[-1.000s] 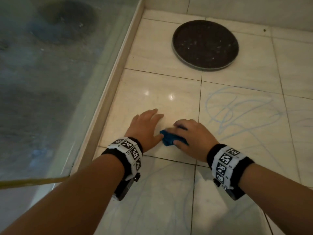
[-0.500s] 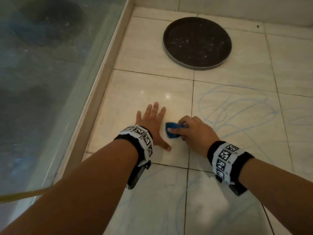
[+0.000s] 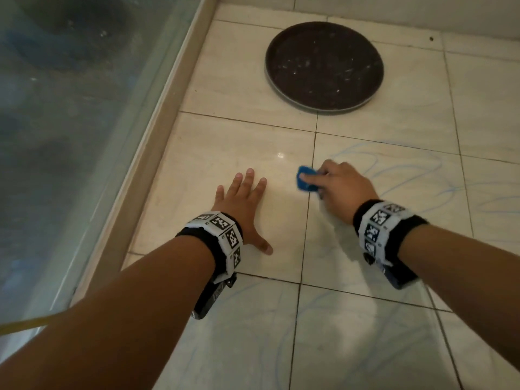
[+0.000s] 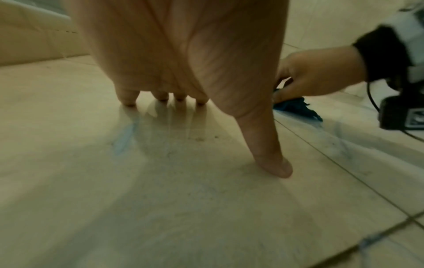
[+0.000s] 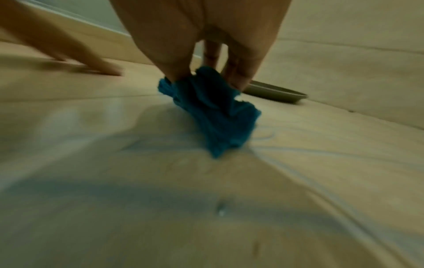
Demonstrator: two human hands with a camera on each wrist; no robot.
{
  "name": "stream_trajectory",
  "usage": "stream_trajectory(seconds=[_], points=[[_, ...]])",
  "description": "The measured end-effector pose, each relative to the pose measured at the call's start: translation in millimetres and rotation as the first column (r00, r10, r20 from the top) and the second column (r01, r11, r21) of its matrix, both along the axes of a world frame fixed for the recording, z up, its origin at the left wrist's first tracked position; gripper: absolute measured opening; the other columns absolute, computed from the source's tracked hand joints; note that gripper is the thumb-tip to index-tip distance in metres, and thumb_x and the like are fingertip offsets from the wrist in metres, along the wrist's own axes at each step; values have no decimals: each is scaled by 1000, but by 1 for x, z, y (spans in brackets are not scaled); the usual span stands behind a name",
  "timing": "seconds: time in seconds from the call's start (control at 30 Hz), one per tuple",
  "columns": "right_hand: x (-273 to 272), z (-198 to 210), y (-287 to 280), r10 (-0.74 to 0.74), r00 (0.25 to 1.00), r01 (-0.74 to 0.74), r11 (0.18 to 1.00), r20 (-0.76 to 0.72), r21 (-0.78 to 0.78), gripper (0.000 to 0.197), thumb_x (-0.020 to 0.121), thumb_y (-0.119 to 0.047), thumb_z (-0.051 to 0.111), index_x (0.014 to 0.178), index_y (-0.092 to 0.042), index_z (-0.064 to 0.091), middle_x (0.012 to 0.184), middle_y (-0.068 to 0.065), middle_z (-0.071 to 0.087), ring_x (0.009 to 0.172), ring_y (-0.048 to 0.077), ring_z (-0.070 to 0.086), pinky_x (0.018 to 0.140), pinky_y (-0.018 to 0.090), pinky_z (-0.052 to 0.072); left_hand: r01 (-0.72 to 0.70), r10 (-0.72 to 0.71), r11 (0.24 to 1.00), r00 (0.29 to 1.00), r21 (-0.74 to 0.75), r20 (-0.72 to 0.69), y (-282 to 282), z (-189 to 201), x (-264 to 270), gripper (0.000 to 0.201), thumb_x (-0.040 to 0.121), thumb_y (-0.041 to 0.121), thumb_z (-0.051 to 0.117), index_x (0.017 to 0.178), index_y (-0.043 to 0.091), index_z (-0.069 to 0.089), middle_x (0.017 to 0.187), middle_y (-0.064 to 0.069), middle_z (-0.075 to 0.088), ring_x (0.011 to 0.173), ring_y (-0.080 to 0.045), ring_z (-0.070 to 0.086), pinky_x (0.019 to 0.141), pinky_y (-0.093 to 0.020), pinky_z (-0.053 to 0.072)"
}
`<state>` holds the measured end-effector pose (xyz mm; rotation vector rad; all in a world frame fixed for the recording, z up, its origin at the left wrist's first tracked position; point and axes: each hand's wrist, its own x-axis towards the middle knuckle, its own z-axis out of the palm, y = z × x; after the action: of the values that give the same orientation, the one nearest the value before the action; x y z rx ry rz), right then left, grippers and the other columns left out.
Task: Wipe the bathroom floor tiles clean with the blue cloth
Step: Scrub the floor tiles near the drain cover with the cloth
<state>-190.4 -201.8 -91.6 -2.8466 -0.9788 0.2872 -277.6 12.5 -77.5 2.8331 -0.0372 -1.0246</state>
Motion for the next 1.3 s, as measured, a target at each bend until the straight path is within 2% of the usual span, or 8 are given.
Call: stream_trajectory(seconds=[0.1,0.27,0.43,0.6,0.73,0.9,1.13,1.3], points=[[26,7,-8,-222,974,223,974,36,-44,32,93,-28,47,124,-19,50,112,9,50,89,24,47,70,26,32,-7,9,999,999,39,-34,-5,7,5,142,59,67,77,150,22,-22,156,-5,-31,146,-25,-21,118,-50,-4],[-17,7,4,342,935,-348,936,-98,-55,51,93,-13,48,140,-32,39,123,5,43,104,29,44,71,31,34,-28,28,993,1000,114,1,-12,25,8,135,64,73,69,149,24,-25,154,-4,-34,145,-24,-24,117,-52,-7],[31,15,-18,-153,979,149,988,-133,-38,47,94,-13,48,138,-26,41,121,10,42,108,32,44,82,36,44,-39,35,992,999,117,35,-27,73,10,127,70,73,64,149,26,-23,154,0,-35,144,-21,-26,116,-51,-8],[-12,28,-11,201,945,-236,966,-259,-109,57,94,-13,47,145,-28,27,134,8,32,114,30,39,87,38,45,-100,103,986,995,135,-15,-48,127,14,120,73,69,64,151,27,-18,156,1,-30,146,-21,-22,118,-51,-6],[15,40,-16,3,936,-34,996,-353,-80,39,96,-21,43,135,-21,40,126,11,42,108,31,48,81,34,40,-86,90,990,996,116,-26,-54,150,33,117,75,66,64,152,28,-16,158,3,-26,146,-19,-20,117,-51,-5],[38,32,-16,-259,938,249,966,-230,-74,56,90,-11,48,142,-27,34,132,8,32,112,28,41,93,38,44,-39,38,992,999,123,9,-50,109,72,122,73,67,67,152,25,-16,158,2,-27,146,-20,-20,117,-51,-5],[30,9,-15,117,988,-114,993,-96,42,54,92,-12,50,142,-27,37,131,6,42,116,27,42,87,36,40,74,-68,994,995,79,-76,-72,14,91,146,57,75,74,147,21,-29,153,-4,-37,144,-25,-27,115,-54,-7],[55,-4,-25,-323,946,322,943,-14,86,39,92,-19,50,130,-23,51,116,9,45,106,29,47,87,34,42,68,-63,994,996,81,-59,-73,-5,85,153,51,80,72,141,24,-38,147,-2,-46,139,-24,-35,113,-54,-15]])
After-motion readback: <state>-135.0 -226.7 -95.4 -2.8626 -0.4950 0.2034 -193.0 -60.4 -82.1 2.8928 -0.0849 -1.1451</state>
